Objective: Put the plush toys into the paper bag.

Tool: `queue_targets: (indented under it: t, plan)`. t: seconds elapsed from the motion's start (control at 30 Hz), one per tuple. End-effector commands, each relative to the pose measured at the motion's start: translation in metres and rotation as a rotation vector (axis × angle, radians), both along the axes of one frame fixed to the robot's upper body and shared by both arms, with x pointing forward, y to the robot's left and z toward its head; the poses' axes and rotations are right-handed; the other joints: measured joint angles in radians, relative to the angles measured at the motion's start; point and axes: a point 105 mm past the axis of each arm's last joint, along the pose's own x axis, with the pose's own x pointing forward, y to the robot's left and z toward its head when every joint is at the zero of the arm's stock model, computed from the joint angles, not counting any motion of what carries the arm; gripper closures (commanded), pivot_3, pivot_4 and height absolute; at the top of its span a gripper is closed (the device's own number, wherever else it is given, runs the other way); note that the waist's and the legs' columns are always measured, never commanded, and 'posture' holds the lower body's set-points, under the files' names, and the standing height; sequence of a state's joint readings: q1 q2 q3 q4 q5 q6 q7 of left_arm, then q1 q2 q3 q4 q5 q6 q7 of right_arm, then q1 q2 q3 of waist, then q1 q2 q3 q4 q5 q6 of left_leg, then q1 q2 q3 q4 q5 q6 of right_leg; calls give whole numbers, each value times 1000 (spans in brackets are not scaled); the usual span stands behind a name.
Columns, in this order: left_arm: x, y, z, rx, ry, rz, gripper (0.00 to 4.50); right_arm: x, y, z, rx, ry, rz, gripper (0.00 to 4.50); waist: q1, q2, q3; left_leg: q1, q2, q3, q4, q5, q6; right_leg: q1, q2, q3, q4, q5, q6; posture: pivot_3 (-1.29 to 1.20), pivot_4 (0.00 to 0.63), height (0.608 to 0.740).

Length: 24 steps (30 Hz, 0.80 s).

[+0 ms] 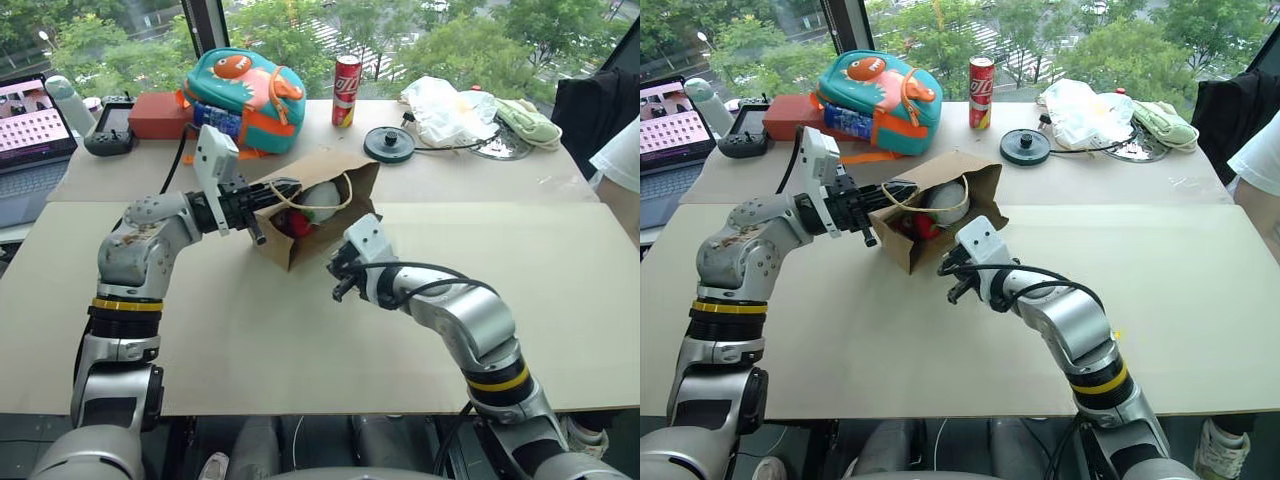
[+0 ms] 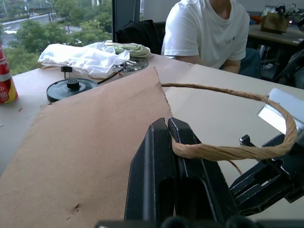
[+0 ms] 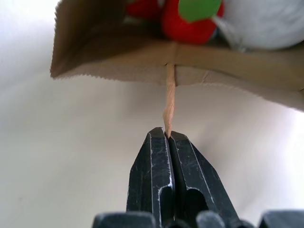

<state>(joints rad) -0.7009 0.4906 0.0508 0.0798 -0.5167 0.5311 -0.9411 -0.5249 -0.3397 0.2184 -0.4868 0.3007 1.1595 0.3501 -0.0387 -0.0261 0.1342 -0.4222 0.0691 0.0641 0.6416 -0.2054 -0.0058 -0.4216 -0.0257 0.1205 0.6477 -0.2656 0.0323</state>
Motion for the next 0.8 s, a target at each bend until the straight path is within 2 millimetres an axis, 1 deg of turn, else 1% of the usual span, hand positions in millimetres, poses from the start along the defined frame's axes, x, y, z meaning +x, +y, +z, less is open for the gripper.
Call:
queue_targets:
  t: [0.03,0.13,0.2,0.23,0.3,0.4,0.47,0.5,0.7,0.8]
  plan:
    - [3,0,26,-125,-43,39,4500,-3,-3,55,65,-201,44,4470,1,0,0,0,0,0,0,0,0,0,0,0,0,0,0,0,150,728]
    - [7,4,36,-259,1,90,4500,-4,-8,83,74,-279,52,4470,-1,0,0,0,0,0,0,0,0,0,0,0,0,0,0,0,150,728]
    - [8,7,39,-355,49,116,4500,-10,-6,99,88,-309,84,4470,-3,0,0,0,0,0,0,0,0,0,0,0,0,0,0,0,150,728]
    - [7,7,39,-382,67,122,4500,-13,-4,104,91,-316,105,4470,-4,0,0,0,0,0,0,0,0,0,0,0,0,0,0,0,150,728]
    - [5,7,35,-407,100,127,4500,-18,0,107,80,-322,136,4470,-4,0,0,0,0,-1,0,0,0,0,0,0,0,0,0,0,150,728]
    - [-1,7,22,-424,159,117,4500,-20,5,106,63,-308,156,4470,-3,0,0,0,0,-1,0,0,0,0,0,0,0,0,0,0,150,728]
    - [-3,9,2,-393,203,136,4500,-18,7,98,40,-278,152,4470,-5,0,0,0,0,-1,0,0,0,0,-1,0,0,0,0,0,150,728]
    - [-4,10,-4,-385,215,142,4500,-17,7,94,33,-266,149,4470,-6,0,0,1,0,-1,0,0,0,1,-1,0,0,0,0,0,150,728]
    - [-10,13,-17,-357,231,144,4500,-16,8,75,-11,-202,143,4470,-1,0,0,1,0,-1,0,1,-1,1,0,0,0,0,0,0,150,728]
    - [-8,17,-19,-363,235,157,4500,-13,9,67,-21,-177,134,4470,-2,0,0,1,0,-1,0,1,-1,1,0,0,0,0,0,0,150,728]
